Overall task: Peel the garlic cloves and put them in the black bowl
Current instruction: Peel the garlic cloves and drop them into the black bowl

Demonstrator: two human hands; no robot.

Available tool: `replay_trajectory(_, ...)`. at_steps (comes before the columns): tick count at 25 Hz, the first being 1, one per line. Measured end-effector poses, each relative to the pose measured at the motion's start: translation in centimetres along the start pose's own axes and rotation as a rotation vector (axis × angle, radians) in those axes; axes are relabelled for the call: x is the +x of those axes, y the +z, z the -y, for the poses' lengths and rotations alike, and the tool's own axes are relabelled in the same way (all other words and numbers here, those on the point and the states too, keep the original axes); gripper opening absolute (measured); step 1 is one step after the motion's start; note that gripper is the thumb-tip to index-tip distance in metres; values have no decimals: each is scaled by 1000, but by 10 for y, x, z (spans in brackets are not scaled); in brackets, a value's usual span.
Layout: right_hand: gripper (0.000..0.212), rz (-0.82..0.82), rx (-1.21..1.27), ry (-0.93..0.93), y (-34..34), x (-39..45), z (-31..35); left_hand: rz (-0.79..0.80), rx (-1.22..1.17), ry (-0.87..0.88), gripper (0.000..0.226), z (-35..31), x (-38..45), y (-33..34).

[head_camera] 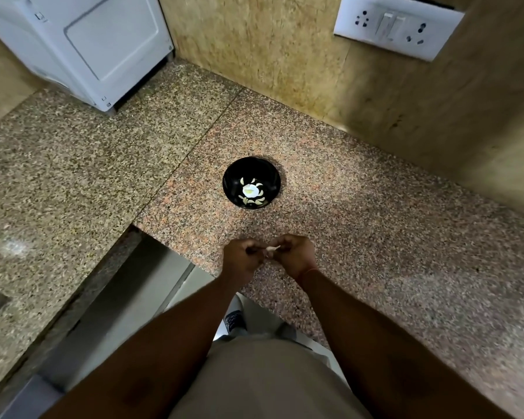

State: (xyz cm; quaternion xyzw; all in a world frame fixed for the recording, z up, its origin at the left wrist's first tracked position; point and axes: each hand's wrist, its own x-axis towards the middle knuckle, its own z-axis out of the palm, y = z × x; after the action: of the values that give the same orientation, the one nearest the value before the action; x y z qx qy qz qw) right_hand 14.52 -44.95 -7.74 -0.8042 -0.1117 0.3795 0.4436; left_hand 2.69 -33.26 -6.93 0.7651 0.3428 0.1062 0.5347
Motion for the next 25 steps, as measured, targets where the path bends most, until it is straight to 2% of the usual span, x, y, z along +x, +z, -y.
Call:
replay_trajectory(5, 25, -9, 107, -37, -11, 0, 19, -46, -39, 92, 16, -26, 7, -1)
replay_trajectory(10, 21, -14, 130, -77, -21, -3, 37, -51, 41, 202, 7, -36, 18, -7)
replay_trajectory(13, 18, 29, 141, -96, -25, -5, 41, -40, 102, 259, 22, -36, 20, -10)
replay_trajectory(17, 20, 61, 190, -111, -29, -13, 50, -17, 113, 289, 23, -38, 17, -11)
replay_trajectory(20, 12, 117, 193, -117, -35, -17, 52, 33, 119, 290, 15, -39, 18, -16)
replay_trajectory(25, 11, 143, 187, -134, -33, -18, 51, 19, 89, 190, 18, -45, 14, -12)
